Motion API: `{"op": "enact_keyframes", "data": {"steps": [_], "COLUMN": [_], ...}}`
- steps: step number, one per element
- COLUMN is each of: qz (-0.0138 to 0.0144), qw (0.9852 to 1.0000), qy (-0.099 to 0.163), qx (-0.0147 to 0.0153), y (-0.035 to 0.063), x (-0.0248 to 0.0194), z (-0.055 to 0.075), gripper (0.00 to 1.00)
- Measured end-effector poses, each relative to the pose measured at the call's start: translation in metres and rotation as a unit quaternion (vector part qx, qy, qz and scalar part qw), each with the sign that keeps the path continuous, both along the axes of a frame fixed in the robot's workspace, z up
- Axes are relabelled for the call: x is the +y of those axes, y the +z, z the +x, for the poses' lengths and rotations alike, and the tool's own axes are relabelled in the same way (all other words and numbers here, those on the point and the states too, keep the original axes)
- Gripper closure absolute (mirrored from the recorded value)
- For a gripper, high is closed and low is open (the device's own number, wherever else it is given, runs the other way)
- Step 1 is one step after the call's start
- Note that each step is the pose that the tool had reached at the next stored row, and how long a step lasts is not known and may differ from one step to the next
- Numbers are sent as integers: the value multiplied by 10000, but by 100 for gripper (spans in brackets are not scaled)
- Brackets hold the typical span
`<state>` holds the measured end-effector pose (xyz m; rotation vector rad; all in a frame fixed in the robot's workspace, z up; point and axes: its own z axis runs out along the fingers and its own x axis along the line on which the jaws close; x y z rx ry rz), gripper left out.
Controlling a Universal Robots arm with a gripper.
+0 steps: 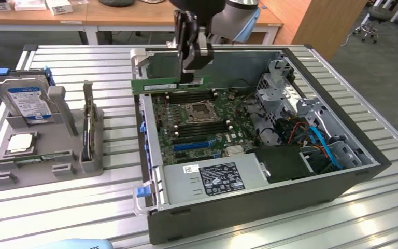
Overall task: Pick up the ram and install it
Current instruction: 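Pick up the ram and move it above insertion slot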
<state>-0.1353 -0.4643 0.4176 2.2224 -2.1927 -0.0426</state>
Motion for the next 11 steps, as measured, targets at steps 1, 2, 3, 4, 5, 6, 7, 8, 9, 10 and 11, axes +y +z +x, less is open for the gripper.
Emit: {"op": "enact_keyframes", "data": {"steps": [1, 2, 3, 4, 5, 6, 7, 8, 9, 10, 11], "qz": [0, 0, 0, 0, 0, 0, 0, 0, 0, 0, 0], "qw": [10000, 10000, 10000, 10000, 10000, 10000, 10000, 10000, 10000, 10000, 10000], "qy": [1, 3, 3, 4, 5, 7, 8, 9, 10, 11, 13], "qx": [0, 0, 0, 0, 0, 0, 0, 0, 0, 0, 0], "y": [0, 0, 0, 0, 0, 0, 0, 0, 0, 0, 0], "x": [0, 0, 0, 0, 0, 0, 0, 0, 0, 0, 0], "z": [31, 63, 93, 125, 158, 194, 228, 262, 296, 331, 366], "gripper": [88, 88, 88, 88, 88, 88, 88, 88, 88, 88, 88]}}
